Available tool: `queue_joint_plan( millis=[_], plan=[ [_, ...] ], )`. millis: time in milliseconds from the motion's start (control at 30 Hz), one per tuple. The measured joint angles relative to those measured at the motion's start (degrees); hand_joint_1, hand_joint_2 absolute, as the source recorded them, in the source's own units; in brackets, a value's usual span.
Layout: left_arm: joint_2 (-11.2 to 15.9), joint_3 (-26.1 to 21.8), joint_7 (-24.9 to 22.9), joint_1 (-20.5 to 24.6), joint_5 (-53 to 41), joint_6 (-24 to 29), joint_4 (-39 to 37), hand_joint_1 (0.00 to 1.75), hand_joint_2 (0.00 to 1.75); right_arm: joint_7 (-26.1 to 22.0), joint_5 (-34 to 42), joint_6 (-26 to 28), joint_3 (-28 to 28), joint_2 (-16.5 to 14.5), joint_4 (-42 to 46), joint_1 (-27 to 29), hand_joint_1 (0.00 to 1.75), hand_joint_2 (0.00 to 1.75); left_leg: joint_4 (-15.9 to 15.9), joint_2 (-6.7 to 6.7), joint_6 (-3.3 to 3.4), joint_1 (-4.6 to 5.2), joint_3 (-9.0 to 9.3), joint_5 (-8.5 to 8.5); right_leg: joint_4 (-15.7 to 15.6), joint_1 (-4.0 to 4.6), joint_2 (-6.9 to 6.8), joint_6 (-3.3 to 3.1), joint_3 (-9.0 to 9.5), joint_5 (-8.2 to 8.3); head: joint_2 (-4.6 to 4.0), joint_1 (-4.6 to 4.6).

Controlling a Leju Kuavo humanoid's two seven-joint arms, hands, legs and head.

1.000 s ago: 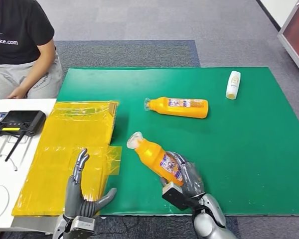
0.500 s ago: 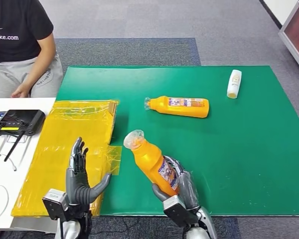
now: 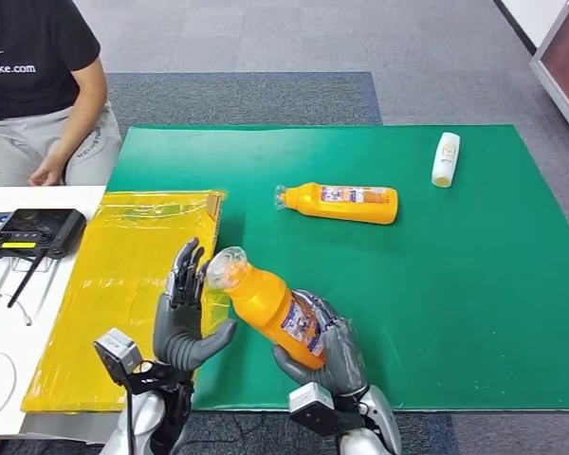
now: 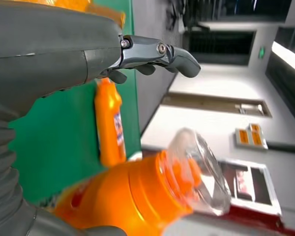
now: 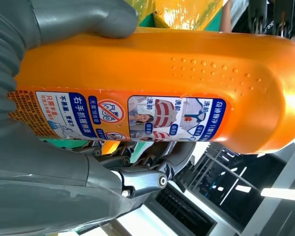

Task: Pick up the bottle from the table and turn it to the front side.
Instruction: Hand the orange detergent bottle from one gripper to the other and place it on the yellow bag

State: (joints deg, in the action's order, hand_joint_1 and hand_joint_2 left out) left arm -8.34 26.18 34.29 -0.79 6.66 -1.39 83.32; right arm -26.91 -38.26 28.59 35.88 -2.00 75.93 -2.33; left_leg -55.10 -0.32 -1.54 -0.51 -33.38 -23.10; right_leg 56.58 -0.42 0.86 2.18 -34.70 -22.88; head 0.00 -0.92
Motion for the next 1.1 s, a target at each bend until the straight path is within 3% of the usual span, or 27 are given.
queue_joint_plan(
  millis=[400,1100],
  plan=[
    [0.02,2.70,-4.60,3.36,6.51,-10.64,-3.11,0.00,1.75,-1.31,1.25,0.87,0.55,-0.39,-2.39,-2.52,1.75,1.75,0.00,0.00,0.00,0.00,-0.01,0.00,0.00,0.00,0.00,0.00,-0.02,0.00,0.00,0.00],
    [0.01,3.95,-7.76,8.14,10.53,-13.59,-6.62,0.00,1.75,-2.58,1.90,1.08,2.25,-1.34,-3.73,-4.71,1.75,1.75,0.00,0.00,0.00,0.00,-0.02,0.01,0.01,0.00,0.00,0.00,-0.03,0.00,0.00,0.00]
  ],
)
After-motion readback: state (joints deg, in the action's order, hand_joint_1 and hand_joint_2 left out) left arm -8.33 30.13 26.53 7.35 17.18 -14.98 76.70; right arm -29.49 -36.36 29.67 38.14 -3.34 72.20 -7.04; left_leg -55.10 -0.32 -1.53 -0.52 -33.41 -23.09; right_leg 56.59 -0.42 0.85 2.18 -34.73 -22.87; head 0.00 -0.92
